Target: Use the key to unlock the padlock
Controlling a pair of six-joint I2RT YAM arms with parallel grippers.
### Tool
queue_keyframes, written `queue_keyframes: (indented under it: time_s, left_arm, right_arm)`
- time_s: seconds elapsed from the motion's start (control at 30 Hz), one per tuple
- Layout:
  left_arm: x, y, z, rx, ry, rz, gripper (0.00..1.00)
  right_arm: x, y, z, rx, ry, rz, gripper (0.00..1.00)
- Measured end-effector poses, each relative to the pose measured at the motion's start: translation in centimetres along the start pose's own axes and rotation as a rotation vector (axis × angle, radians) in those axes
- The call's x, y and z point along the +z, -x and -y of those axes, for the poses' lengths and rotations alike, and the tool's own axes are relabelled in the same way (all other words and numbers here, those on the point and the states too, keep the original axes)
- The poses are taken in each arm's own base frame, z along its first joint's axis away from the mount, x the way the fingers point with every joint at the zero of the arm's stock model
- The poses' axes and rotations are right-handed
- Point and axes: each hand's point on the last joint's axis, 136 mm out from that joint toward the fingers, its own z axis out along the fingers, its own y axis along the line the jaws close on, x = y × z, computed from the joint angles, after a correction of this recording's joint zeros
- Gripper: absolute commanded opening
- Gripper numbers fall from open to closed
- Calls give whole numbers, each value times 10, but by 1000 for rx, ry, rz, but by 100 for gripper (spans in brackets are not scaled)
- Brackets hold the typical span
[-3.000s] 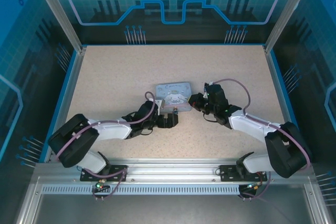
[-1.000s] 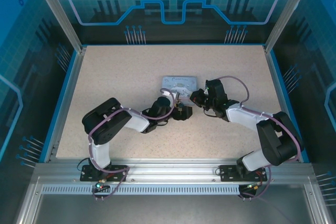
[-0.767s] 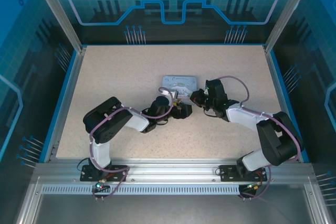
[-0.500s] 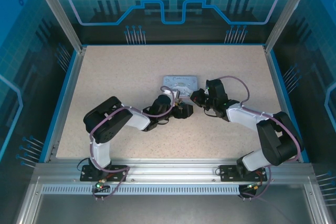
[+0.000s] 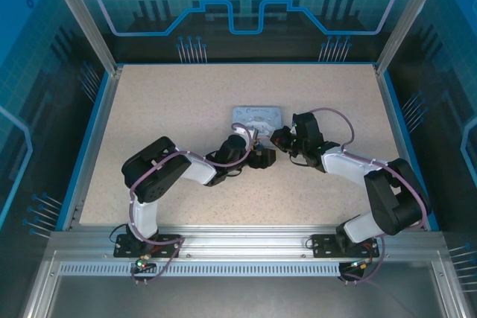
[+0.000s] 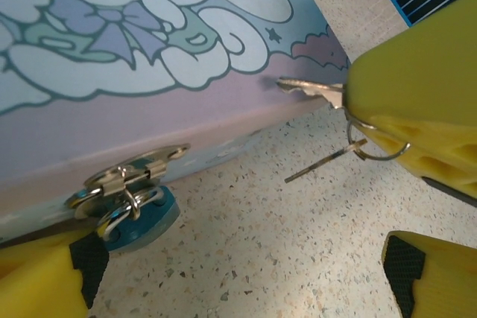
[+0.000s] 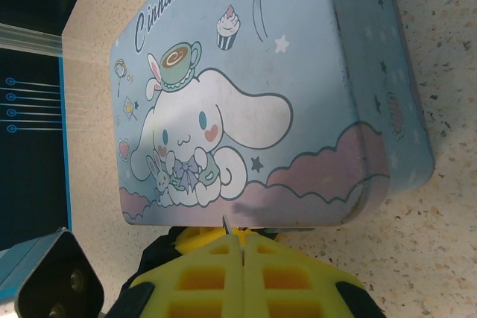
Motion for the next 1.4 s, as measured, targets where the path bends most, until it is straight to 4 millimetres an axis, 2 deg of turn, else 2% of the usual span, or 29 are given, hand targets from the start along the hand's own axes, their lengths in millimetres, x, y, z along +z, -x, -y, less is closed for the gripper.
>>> queue_keyframes:
  time_s: [0.27,0.5,0.6,0.77,0.9,1.1,1.4]
  left_arm:
    - [-3,4,5,-91,-48,47,86]
    - [-2,5,0,-128,-65,78,85]
    - [-4,7,-1,-142,-70,88,85]
    - [-4,7,-1,-147,-74,95,85]
    - [-4,8,-1,-146,-76,96,86]
    - [-4,7,0,-142,-85,87,87]
    - [7,6,-2,-65,-41,34,83]
  right_arm:
    - [0,0,1,1,-2,-1,0]
    - [-2,6,7,18,-22,6,0]
    - [-5,20,2,29,-19,30,0]
    - [-12,51,-18,25,20,87,0]
    - [-12,64,-23,18,29,103,0]
    - [6,58,-1,36,-20,56,0]
    - [13,47,12,45,-30,25,0]
